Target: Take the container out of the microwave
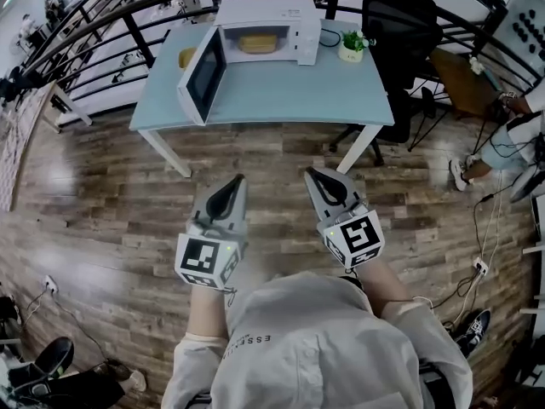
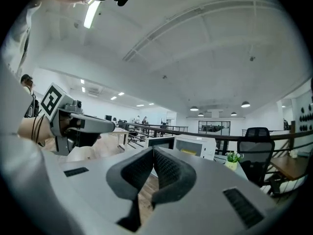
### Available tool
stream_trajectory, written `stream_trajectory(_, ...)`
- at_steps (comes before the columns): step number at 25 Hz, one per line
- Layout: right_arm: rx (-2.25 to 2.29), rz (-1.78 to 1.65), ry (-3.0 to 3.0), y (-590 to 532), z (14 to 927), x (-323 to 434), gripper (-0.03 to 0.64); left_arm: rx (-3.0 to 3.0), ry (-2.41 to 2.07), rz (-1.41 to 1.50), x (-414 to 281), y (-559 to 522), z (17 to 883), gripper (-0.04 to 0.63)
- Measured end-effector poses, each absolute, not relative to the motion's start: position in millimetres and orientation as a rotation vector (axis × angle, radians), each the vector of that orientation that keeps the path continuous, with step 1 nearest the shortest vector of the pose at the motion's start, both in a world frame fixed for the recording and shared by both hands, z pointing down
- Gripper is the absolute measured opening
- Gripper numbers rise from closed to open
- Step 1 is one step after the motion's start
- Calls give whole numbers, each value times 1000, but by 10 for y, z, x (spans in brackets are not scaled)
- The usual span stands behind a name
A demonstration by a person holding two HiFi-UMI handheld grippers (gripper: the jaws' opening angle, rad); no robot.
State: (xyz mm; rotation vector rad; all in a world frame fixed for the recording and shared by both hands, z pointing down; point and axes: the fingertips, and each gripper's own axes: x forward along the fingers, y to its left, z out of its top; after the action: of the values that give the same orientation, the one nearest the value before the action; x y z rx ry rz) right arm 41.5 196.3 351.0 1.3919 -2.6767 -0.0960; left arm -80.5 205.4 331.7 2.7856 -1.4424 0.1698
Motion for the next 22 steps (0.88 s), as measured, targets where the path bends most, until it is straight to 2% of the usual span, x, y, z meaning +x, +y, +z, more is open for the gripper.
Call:
stream_trajectory(5,1397,-99,-2612,1930,3628,373,28,2794,-1393,183,-823,2047,3417,2)
stream_trajectory(7,1397,-24,-2658,1896,3638,363,148,2799,-1376,183,-830,2043,3446,2)
stream_trajectory(8,1395,14,-2674,1870,3649,352,160,2801,-1369,184,-838,2035,3458,2)
stream_trajectory(22,1388,-98,-2632,1122,3851,467,160,2747,-1466,236,-856,1476,3663,2)
